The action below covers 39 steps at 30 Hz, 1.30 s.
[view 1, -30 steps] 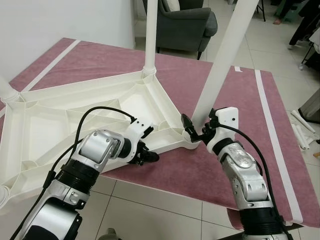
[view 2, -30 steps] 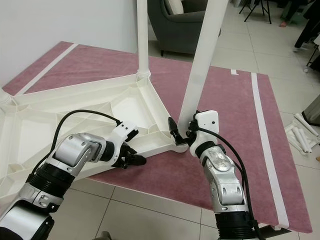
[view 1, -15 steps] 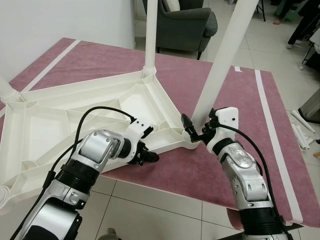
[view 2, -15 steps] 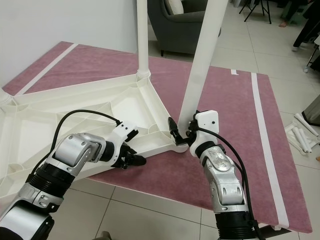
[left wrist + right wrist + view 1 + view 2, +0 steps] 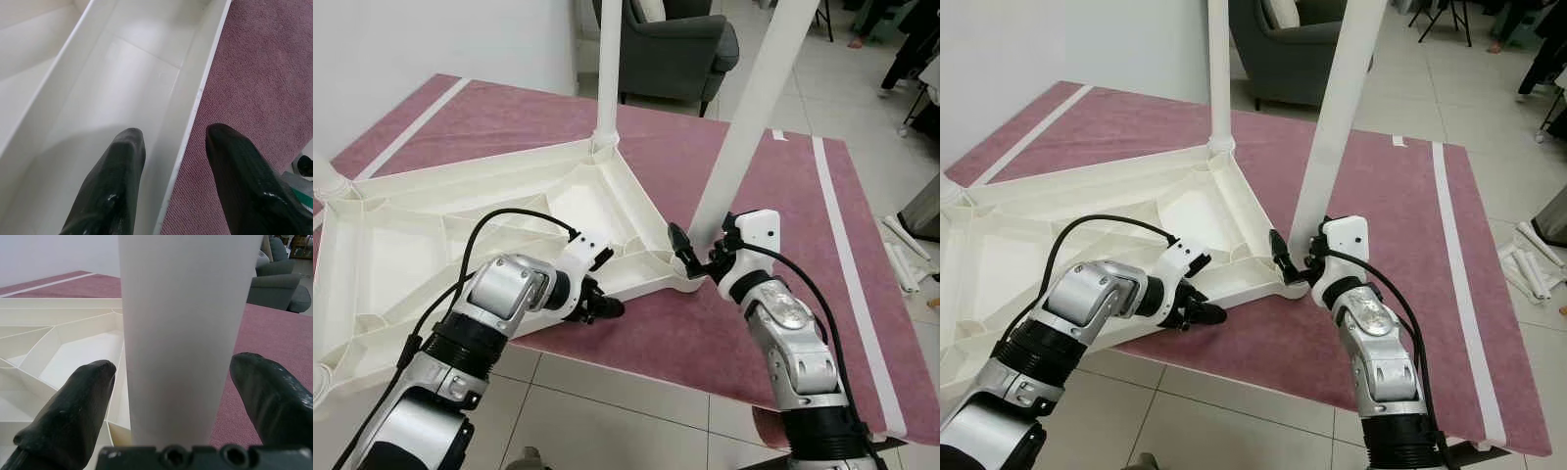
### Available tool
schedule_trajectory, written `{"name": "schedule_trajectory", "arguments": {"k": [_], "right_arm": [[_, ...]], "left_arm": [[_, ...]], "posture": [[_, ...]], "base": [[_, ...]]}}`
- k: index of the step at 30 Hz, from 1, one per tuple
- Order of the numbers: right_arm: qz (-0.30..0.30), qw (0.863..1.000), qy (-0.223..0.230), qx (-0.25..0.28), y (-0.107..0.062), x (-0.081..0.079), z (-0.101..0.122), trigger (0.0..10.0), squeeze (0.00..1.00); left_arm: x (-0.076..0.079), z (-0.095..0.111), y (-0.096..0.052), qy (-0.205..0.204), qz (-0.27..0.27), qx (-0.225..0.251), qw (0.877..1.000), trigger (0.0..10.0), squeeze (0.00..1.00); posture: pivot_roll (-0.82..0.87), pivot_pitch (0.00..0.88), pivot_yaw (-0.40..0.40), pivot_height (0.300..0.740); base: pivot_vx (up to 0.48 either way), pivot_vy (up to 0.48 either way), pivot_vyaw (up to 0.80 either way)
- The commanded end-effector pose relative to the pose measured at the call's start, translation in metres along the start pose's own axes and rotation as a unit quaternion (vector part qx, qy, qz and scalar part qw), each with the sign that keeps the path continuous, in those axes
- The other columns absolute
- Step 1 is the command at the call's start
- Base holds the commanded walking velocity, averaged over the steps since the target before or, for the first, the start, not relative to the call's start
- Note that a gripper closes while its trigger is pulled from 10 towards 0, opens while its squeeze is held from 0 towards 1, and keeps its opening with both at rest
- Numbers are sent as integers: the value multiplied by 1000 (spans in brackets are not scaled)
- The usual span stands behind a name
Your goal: Building children table
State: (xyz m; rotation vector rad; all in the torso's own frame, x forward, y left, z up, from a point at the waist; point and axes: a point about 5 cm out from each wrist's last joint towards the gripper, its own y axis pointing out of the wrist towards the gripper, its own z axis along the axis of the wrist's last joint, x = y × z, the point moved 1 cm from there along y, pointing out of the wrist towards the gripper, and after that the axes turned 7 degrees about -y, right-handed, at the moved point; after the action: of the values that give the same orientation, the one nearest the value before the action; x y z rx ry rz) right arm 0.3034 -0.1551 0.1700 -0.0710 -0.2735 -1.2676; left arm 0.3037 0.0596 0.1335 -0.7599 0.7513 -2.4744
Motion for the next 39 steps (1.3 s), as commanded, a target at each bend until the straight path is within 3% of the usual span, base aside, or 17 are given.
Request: {"name": "schedule_trajectory", "arguments": {"k": [1, 7, 8, 9, 10, 12, 14, 29, 33, 36, 39], "right_arm": [[2, 1000, 0, -3, 0, -1, -1, 10000, 0], [2, 1000, 0, -3, 0, -1, -1, 10000, 0], [42, 997, 1, -66, -31, -15, -35, 10000, 0], [42, 997, 1, -66, -31, -15, -35, 10000, 0], [75, 991, 6, -111, -55, -27, -58, 10000, 0], [75, 991, 6, -111, -55, -27, -58, 10000, 0], [107, 982, 15, -155, -81, -41, -78, 10000, 0], [137, 980, 22, -140, -84, -49, -68, 10000, 0], [191, 973, 36, -124, -94, -55, -54, 10000, 0], [262, 959, 51, -90, -107, -58, -28, 10000, 0], [269, 958, 53, -84, -108, -58, -24, 10000, 0]], "left_arm": [[40, 64, -24, 398, -44, 308, 863, 10000, 0], [40, 64, -24, 398, -44, 308, 863, 10000, 0], [38, 62, -37, 361, -5, 327, 873, 10000, 0], [38, 62, -37, 361, -5, 327, 873, 10000, 0], [36, 59, -46, 334, 25, 337, 880, 10000, 0], [36, 59, -46, 334, 25, 337, 880, 10000, 0], [33, 55, -55, 307, 57, 346, 885, 10000, 0], [40, 61, -62, 302, 59, 366, 878, 10000, 0], [44, 65, -68, 301, 61, 375, 875, 10000, 0], [50, 71, -75, 303, 62, 387, 869, 10000, 0], [51, 72, -76, 303, 61, 389, 868, 10000, 0]], "posture": [[103, 4, -5, 740], [103, 4, -5, 740], [91, 0, 0, 740], [91, 0, 0, 740], [91, 0, 0, 740], [91, 0, 0, 740], [92, 0, 0, 740], [92, 0, 0, 740], [95, 0, 0, 740], [91, 0, 0, 740], [91, 0, 3, 740]], "base": [[0, 0, 0], [0, 0, 0], [0, 0, 0], [0, 0, 0], [0, 0, 0], [0, 0, 0], [0, 0, 0], [0, 0, 0], [0, 0, 0], [0, 0, 0], [0, 0, 0]]}}
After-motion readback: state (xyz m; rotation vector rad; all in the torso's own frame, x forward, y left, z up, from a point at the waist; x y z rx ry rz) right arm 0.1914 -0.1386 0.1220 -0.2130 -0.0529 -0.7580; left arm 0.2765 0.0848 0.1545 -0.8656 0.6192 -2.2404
